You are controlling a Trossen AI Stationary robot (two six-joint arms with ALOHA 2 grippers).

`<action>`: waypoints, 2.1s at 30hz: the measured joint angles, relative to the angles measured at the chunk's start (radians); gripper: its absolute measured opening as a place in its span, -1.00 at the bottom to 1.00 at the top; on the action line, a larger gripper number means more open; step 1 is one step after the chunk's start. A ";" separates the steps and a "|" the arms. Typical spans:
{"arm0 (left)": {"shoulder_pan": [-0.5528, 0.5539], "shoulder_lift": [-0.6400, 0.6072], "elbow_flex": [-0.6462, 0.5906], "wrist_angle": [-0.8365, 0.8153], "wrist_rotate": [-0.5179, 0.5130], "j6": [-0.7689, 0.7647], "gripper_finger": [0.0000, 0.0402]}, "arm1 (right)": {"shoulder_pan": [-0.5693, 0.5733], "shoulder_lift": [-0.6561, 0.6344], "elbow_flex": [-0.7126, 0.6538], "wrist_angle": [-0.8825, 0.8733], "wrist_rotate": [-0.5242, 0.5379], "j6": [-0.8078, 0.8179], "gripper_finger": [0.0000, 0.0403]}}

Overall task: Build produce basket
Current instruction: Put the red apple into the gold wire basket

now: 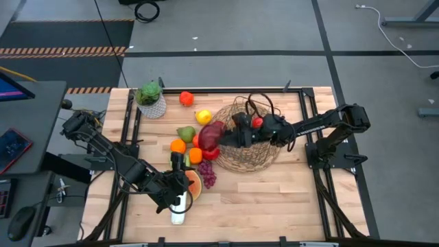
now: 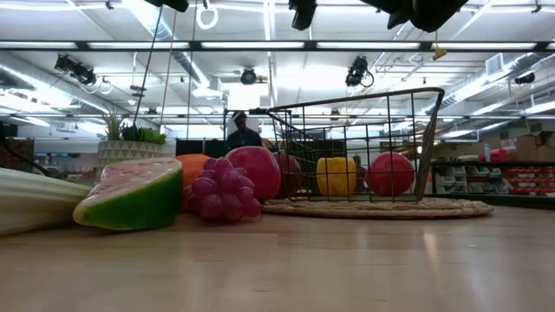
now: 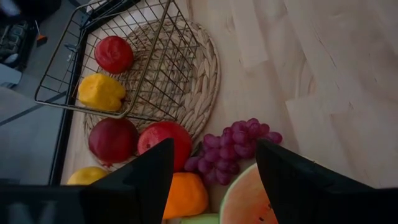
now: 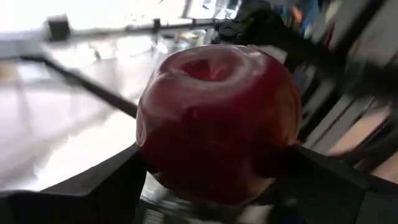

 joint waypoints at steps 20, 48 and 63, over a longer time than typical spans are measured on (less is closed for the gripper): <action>0.010 -0.039 0.000 0.014 -0.097 0.060 0.15 | -0.064 0.000 0.000 -0.041 -0.011 -1.110 0.77; -0.054 -0.189 0.000 0.015 -0.136 0.001 0.15 | -0.035 0.001 -0.001 -0.764 0.066 -1.052 0.77; -0.115 -0.189 0.000 0.040 -0.138 0.061 0.15 | -0.035 -0.024 0.077 -0.954 0.083 -0.884 0.77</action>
